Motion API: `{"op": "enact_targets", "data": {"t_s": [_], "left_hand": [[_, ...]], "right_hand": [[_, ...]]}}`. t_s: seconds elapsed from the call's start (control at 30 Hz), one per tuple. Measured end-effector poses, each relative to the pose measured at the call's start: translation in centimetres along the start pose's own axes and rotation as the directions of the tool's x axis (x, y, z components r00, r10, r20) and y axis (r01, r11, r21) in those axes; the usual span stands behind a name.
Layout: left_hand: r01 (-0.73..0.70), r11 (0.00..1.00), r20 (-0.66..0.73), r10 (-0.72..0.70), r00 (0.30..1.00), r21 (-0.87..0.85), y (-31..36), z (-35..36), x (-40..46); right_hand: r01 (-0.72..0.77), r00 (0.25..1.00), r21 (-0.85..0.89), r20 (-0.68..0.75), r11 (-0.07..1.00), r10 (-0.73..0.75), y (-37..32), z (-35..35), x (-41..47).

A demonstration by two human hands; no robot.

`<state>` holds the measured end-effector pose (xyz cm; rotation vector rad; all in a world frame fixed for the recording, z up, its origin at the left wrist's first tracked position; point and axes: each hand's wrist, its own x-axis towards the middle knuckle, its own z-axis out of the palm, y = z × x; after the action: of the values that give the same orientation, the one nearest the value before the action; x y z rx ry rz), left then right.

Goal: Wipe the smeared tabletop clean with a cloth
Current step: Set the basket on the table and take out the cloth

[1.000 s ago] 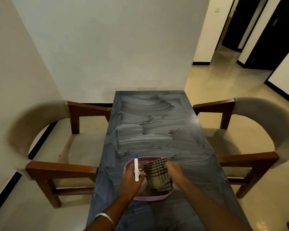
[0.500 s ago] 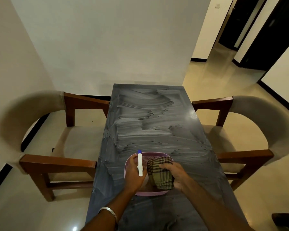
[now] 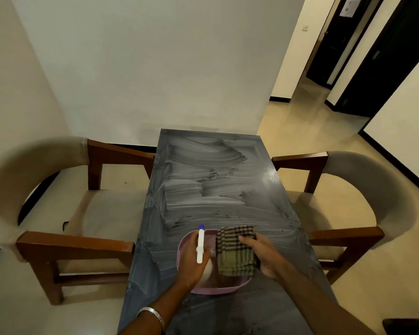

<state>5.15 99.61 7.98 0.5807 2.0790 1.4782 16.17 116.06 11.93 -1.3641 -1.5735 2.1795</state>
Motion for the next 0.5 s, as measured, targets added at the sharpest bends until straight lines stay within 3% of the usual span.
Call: {"op": "enact_targets", "data": {"t_s": [0.13, 0.23, 0.37, 0.5], "left_hand": [[-0.06, 0.998, -0.016, 0.06, 0.998, 0.009, 1.3, -0.2, 0.2], [-0.131, 0.991, -0.033, 0.131, 0.991, 0.003, 3.1, -0.4, 0.3], [-0.165, 0.986, -0.066, 0.162, 0.985, -0.034, 5.9, -0.5, 0.7], [-0.203, 0.975, -0.104, 0.194, 0.976, -0.091, 8.9, -1.0, 0.8]], "right_hand": [[-0.022, 0.999, 0.148, -0.044, 0.989, 0.029, -1.5, -0.4, -0.4], [-0.046, 0.998, 0.267, 0.05, 0.963, 0.034, -2.9, -0.8, -1.1], [0.042, 0.983, 0.394, 0.149, 0.918, -0.109, -4.6, -1.2, -1.3], [0.092, 0.972, 0.395, 0.165, 0.914, -0.168, -7.3, -0.6, -1.0]]}}
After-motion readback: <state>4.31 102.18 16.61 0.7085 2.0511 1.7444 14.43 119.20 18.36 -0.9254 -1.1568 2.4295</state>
